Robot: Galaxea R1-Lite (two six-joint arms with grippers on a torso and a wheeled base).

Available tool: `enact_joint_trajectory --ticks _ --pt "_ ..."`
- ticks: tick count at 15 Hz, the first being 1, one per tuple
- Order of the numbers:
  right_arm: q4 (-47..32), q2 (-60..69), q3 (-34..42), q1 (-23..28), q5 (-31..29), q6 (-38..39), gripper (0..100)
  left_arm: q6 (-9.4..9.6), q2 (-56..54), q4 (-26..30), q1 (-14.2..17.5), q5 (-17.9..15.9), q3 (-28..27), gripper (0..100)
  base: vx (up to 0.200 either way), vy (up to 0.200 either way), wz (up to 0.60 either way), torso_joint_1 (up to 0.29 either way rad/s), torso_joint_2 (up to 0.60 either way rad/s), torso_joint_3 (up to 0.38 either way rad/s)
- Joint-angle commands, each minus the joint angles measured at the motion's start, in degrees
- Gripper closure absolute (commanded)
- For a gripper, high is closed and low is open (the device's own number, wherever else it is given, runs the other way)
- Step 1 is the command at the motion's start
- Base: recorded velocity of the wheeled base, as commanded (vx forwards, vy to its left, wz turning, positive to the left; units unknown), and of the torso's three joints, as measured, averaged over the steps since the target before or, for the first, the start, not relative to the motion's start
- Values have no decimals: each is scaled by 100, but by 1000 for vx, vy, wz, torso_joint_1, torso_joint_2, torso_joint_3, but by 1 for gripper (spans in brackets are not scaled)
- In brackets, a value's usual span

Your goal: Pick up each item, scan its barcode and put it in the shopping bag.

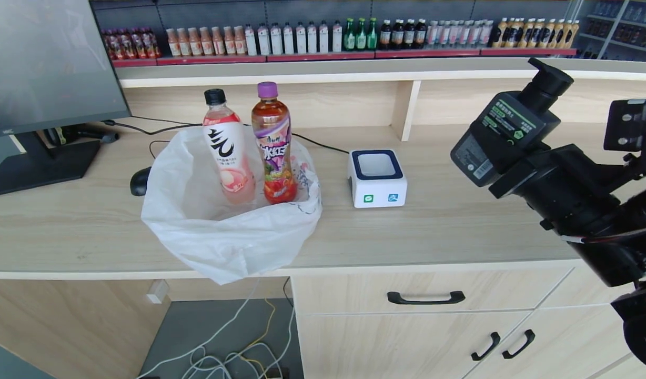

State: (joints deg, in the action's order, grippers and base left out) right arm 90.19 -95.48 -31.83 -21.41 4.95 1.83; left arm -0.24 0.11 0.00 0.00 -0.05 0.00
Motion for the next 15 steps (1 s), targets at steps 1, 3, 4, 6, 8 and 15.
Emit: enact_joint_trajectory --ticks 1,3,4,6,8,15 --pt "-19 -147 -16 5 6 19 100 -2 -2 0 -9 -4 0 0 0 200 0 2 7 2" --pt "-19 -199 1 5 6 19 100 -11 -2 0 -9 5 0 0 0 200 0 5 0 5" --pt "-19 -199 19 5 6 19 100 -11 -2 0 -9 5 0 0 0 200 0 -2 2 7" --pt "-19 -173 1 23 6 19 100 -11 -2 0 -9 5 0 0 0 200 0 0 0 2" --pt "-19 -155 -7 14 6 19 100 -11 -2 0 -9 5 0 0 0 200 0 -2 0 2" --pt "-19 73 212 163 -12 -86 100 -11 -2 0 -9 5 0 0 0 200 0 1 2 3"
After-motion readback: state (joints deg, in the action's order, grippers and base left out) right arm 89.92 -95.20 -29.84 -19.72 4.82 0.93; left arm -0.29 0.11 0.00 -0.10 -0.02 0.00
